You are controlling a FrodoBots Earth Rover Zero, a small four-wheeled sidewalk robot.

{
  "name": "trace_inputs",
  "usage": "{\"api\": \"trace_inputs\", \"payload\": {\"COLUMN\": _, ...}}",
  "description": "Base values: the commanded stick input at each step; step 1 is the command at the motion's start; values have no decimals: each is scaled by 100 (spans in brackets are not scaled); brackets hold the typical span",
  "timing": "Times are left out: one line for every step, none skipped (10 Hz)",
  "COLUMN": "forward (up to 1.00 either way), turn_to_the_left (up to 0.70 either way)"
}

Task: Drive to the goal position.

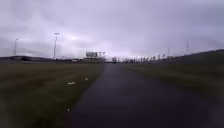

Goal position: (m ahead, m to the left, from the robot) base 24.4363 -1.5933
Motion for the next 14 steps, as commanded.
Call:
{"api": "trace_inputs", "payload": {"forward": 100, "turn_to_the_left": -21}}
{"api": "trace_inputs", "payload": {"forward": 100, "turn_to_the_left": -27}}
{"api": "trace_inputs", "payload": {"forward": 100, "turn_to_the_left": -27}}
{"api": "trace_inputs", "payload": {"forward": 100, "turn_to_the_left": -19}}
{"api": "trace_inputs", "payload": {"forward": 100, "turn_to_the_left": -12}}
{"api": "trace_inputs", "payload": {"forward": 100, "turn_to_the_left": 0}}
{"api": "trace_inputs", "payload": {"forward": 100, "turn_to_the_left": 0}}
{"api": "trace_inputs", "payload": {"forward": 100, "turn_to_the_left": 0}}
{"api": "trace_inputs", "payload": {"forward": 100, "turn_to_the_left": 0}}
{"api": "trace_inputs", "payload": {"forward": 100, "turn_to_the_left": 0}}
{"api": "trace_inputs", "payload": {"forward": 100, "turn_to_the_left": 0}}
{"api": "trace_inputs", "payload": {"forward": 100, "turn_to_the_left": 0}}
{"api": "trace_inputs", "payload": {"forward": 100, "turn_to_the_left": 0}}
{"api": "trace_inputs", "payload": {"forward": 100, "turn_to_the_left": 0}}
